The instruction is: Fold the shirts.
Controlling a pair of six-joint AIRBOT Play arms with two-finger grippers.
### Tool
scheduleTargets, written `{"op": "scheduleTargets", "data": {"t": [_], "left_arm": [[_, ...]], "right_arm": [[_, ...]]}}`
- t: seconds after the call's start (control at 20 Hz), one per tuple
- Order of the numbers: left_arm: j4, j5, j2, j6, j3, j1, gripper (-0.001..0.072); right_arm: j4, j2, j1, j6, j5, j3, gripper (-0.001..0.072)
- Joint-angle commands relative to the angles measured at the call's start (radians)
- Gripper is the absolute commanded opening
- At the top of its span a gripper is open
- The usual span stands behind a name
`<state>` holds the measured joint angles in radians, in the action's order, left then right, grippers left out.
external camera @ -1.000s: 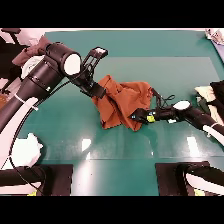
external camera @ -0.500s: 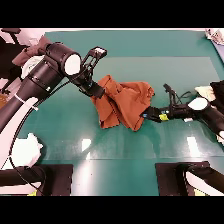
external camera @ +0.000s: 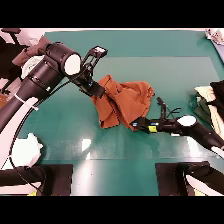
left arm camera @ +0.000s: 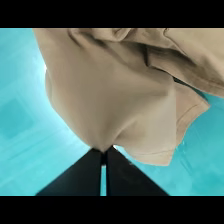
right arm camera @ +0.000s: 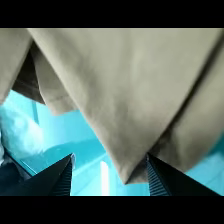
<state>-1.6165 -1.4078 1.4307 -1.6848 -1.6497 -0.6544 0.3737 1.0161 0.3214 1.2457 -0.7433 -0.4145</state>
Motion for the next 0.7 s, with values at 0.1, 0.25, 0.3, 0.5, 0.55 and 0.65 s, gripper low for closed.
{"op": "scheduleTargets", "data": {"t": [0.1, 0.25, 0.3, 0.5, 0.55, 0.65], "left_arm": [[0.0, -0.008, 0.001, 0.0, -0.001, 0.001, 0.0024], [0.0, -0.008, 0.001, 0.003, -0.001, 0.001, 0.0024], [-0.002, -0.01, 0.001, 0.005, -0.001, 0.001, 0.0023], [-0.122, -0.069, 0.0, 0.061, -0.001, 0.001, 0.0023], [-0.187, -0.098, 0.0, 0.08, -0.001, 0.008, 0.0023], [-0.24, -0.122, -0.004, 0.087, -0.002, 0.061, 0.0022]], "right_arm": [[-0.039, 0.17, 0.119, -0.003, 0.049, -0.071, 0.0476], [-0.031, 0.215, 0.132, -0.025, 0.064, -0.163, 0.0087], [-0.023, 0.216, 0.127, -0.025, 0.06, -0.198, 0.0026], [0.173, 0.127, 0.039, 0.057, -0.061, -0.364, 0.0022], [0.269, 0.085, -0.006, 0.115, -0.089, -0.402, 0.0021], [0.458, -0.006, -0.13, 0.201, -0.145, -0.488, 0.002]]}}
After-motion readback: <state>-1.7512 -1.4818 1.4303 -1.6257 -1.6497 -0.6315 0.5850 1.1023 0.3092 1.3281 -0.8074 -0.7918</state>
